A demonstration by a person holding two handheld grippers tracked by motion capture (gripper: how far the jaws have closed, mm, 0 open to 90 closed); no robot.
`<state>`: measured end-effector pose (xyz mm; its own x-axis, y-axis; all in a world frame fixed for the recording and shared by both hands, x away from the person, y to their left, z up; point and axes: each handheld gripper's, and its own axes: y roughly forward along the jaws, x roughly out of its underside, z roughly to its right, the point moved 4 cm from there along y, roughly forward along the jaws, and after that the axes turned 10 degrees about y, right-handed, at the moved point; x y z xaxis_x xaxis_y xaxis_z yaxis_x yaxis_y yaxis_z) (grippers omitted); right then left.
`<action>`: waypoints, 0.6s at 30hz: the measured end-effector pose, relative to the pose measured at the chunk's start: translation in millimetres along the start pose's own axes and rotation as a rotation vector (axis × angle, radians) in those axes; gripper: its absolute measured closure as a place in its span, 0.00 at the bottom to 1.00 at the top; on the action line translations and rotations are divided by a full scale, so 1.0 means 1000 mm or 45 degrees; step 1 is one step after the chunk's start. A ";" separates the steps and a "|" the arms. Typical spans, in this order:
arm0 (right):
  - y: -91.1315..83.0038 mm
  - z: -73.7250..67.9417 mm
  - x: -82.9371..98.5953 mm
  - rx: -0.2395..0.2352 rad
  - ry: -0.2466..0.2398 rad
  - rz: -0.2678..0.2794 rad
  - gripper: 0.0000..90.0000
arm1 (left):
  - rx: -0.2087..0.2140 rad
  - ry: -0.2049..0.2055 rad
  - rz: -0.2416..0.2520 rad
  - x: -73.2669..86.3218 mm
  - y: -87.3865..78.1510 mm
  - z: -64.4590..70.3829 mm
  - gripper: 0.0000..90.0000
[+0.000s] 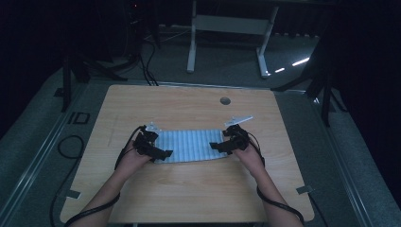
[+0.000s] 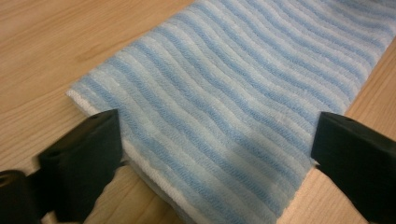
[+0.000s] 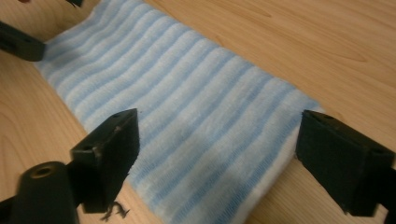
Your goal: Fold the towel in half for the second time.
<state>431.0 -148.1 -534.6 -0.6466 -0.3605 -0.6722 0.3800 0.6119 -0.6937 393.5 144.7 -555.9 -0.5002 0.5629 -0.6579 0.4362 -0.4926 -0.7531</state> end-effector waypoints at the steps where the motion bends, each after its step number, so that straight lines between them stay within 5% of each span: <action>1: 0.000 0.000 0.000 0.000 0.000 0.000 0.15 | 0.000 0.000 0.000 0.000 0.000 0.000 0.02; 7: -0.008 0.006 0.009 0.002 -0.007 0.029 0.15 | 0.033 -0.042 0.051 0.010 -0.002 0.001 0.02; 18: -0.021 0.021 0.035 0.058 -0.055 0.033 0.15 | 0.046 -0.034 0.082 0.031 -0.006 0.011 0.02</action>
<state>414.4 -188.2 -548.6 -0.6075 -0.3753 -0.7001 0.4265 0.5894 -0.6860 366.5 158.0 -571.7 -0.4919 0.5120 -0.7042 0.4411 -0.5507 -0.7086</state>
